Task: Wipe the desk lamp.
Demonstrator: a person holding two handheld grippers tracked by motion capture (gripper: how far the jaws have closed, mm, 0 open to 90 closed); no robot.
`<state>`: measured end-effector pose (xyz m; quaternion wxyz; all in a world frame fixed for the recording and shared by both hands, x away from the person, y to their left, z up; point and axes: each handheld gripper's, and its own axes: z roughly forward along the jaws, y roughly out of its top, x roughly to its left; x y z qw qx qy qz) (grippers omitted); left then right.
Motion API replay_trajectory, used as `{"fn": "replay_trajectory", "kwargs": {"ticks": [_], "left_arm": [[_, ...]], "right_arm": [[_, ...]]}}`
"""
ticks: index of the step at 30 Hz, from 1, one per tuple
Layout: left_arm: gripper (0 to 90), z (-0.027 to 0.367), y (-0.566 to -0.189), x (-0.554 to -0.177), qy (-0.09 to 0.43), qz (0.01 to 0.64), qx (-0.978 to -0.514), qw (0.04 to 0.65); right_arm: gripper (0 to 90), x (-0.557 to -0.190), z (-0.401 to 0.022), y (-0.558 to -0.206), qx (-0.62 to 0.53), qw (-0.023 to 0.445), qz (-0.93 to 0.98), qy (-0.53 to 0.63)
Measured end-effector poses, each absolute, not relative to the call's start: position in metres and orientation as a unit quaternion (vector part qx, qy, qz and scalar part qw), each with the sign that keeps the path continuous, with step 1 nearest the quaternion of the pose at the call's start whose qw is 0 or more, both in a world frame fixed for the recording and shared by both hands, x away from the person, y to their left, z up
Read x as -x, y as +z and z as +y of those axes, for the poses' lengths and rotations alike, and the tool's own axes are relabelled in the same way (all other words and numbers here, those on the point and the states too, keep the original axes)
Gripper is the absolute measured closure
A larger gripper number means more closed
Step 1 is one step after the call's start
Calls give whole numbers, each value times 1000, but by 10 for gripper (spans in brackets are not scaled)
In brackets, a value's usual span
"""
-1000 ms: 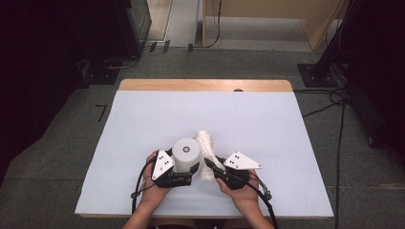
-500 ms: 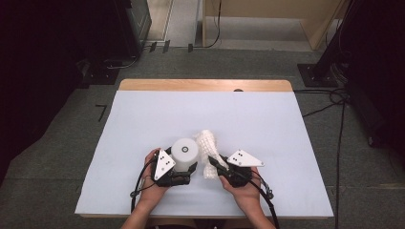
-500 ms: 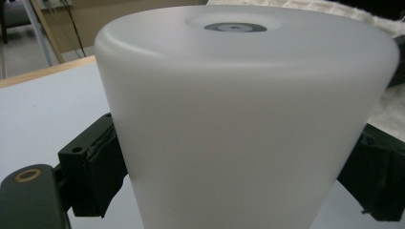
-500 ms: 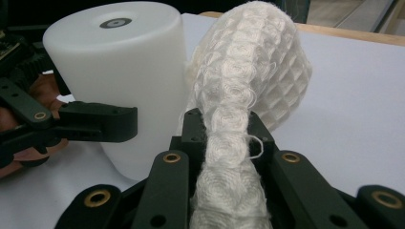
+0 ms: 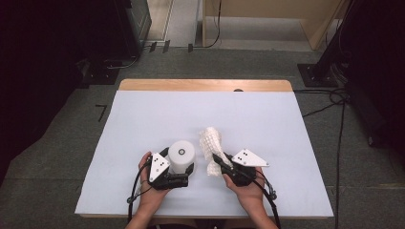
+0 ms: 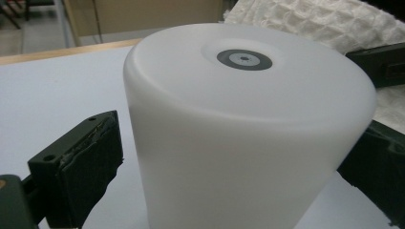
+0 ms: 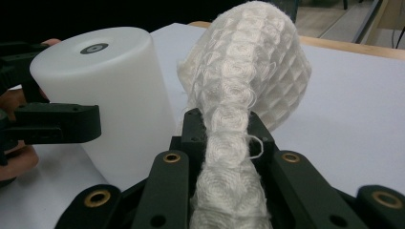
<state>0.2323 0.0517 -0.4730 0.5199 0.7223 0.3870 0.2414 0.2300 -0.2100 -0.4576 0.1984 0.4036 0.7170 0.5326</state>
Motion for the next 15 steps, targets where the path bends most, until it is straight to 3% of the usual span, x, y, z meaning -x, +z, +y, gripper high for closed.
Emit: {"fn": "replay_trajectory", "kwargs": {"ticks": [6, 9, 15], "left_arm": [[0, 32, -477, -228, 276, 427, -716, 479], [67, 31, -479, -229, 273, 438, -714, 473], [83, 36, -476, -232, 260, 424, -722, 480]], "right_arm": [[758, -228, -208, -458, -403, 198, 718, 532], [757, -227, -204, -460, -401, 194, 723, 528], [758, -227, -197, -466, -395, 191, 736, 516]]}}
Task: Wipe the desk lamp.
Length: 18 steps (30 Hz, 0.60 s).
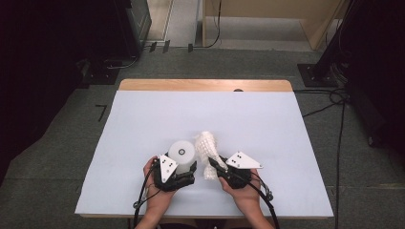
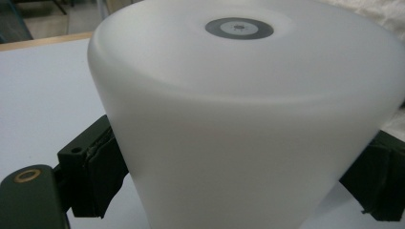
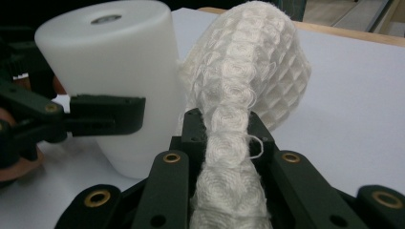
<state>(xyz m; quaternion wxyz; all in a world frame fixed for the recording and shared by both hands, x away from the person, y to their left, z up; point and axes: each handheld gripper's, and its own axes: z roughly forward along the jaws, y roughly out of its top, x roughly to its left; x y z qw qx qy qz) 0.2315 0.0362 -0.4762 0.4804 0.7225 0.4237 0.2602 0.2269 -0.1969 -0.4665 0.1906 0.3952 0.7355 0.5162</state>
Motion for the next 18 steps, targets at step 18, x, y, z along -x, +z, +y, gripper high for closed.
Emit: {"fn": "replay_trajectory", "kwargs": {"ticks": [18], "left_arm": [[84, 42, -463, -233, 198, 369, -735, 533]], "right_arm": [[759, -215, -183, -449, -369, 202, 744, 519]]}}
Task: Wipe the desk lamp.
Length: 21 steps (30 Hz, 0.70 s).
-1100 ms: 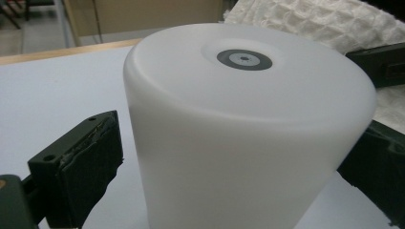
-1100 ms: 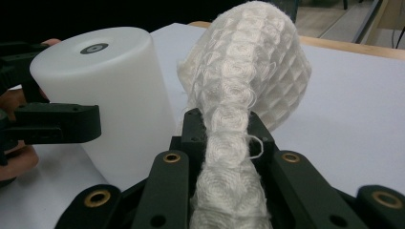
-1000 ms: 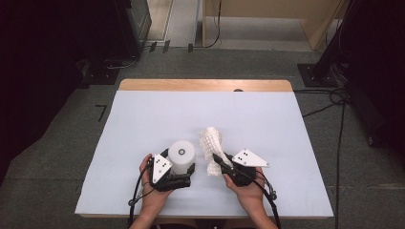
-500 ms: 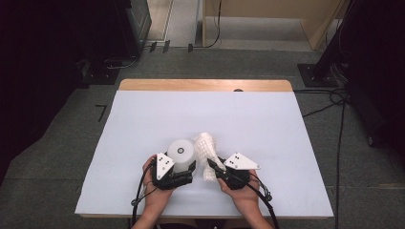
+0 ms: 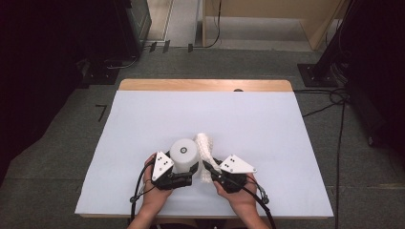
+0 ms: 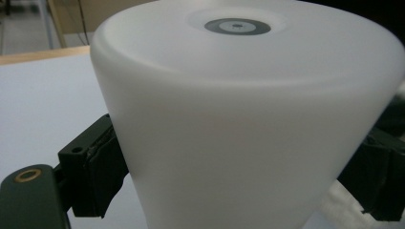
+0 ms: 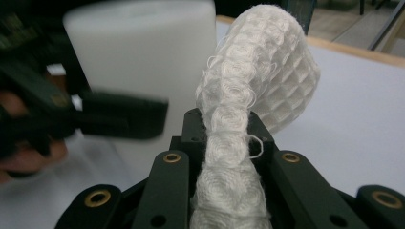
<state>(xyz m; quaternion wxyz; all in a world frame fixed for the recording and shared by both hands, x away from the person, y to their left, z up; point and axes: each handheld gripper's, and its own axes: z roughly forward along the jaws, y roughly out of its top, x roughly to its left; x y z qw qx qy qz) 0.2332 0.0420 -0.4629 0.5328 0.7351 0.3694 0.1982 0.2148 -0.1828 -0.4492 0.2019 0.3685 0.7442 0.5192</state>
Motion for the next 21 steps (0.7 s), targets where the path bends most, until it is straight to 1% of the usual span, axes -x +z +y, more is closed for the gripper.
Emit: {"fn": "replay_trajectory", "kwargs": {"ticks": [4, 6, 8, 15, 21], "left_arm": [[83, 38, -464, -233, 195, 357, -744, 530], [83, 38, -462, -234, 197, 356, -744, 530], [84, 41, -460, -235, 200, 358, -741, 531], [84, 53, -454, -238, 203, 368, -727, 543], [85, 47, -458, -237, 202, 353, -737, 540]], "right_arm": [[759, -209, -191, -427, -351, 215, 723, 554], [758, -208, -191, -425, -346, 220, 725, 553], [758, -210, -190, -432, -348, 215, 733, 543], [758, -222, -177, -469, -370, 166, 774, 486], [759, -220, -180, -460, -367, 182, 763, 501]]}}
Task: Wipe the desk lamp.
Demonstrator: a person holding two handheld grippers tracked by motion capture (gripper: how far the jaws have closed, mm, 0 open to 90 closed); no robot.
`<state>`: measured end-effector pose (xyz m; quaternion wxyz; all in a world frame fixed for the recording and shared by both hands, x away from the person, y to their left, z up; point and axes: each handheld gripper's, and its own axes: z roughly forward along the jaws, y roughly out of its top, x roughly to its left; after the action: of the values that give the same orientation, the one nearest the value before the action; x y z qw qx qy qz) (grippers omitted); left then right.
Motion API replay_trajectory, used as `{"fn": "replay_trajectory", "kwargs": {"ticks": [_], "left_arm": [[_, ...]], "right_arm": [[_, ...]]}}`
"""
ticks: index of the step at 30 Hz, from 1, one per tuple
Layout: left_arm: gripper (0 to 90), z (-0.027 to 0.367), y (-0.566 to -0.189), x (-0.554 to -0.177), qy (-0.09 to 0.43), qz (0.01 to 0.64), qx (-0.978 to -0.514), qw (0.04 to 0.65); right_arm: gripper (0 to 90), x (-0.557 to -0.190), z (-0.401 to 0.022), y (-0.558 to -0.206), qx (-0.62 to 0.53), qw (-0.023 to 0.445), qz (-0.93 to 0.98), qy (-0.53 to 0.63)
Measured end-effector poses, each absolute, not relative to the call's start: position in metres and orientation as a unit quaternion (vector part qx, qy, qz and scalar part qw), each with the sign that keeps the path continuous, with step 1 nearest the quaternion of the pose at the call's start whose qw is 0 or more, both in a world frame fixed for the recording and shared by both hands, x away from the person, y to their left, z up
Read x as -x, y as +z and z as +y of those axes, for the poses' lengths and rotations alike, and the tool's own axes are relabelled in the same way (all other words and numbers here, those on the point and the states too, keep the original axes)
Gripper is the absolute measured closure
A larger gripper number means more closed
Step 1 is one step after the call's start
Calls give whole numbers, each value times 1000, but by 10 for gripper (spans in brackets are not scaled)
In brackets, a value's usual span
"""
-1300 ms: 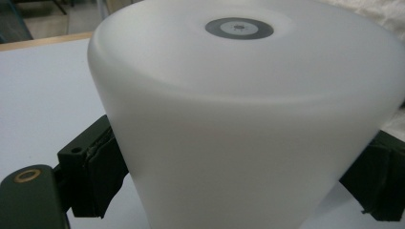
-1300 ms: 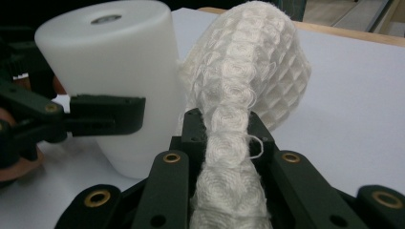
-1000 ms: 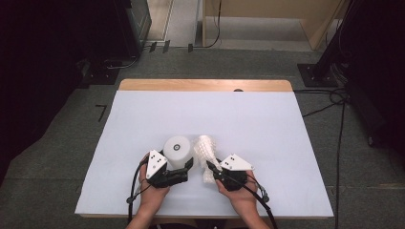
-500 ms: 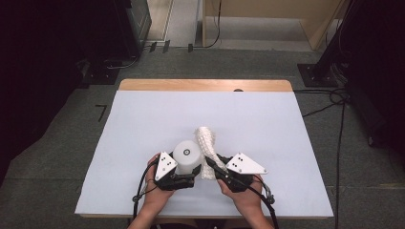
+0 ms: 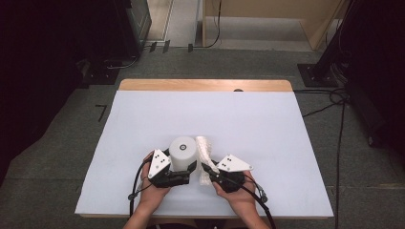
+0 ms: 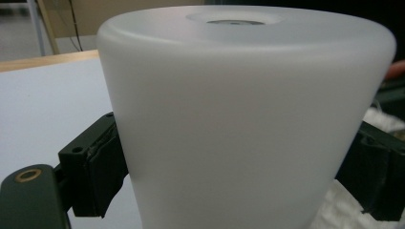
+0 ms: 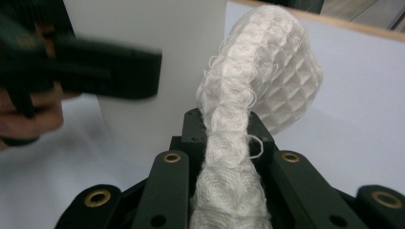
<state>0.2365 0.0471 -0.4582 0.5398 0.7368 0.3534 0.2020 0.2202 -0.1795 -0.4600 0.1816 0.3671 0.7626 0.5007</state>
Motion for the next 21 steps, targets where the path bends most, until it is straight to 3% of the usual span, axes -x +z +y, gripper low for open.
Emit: {"fn": "replay_trajectory", "kwargs": {"ticks": [8, 21], "left_arm": [[84, 39, -473, -242, 231, 327, -749, 528], [70, 43, -482, -239, 231, 346, -746, 521]], "right_arm": [[758, -217, -195, -440, -369, 224, 731, 529], [756, -221, -201, -447, -384, 223, 731, 518]]}}
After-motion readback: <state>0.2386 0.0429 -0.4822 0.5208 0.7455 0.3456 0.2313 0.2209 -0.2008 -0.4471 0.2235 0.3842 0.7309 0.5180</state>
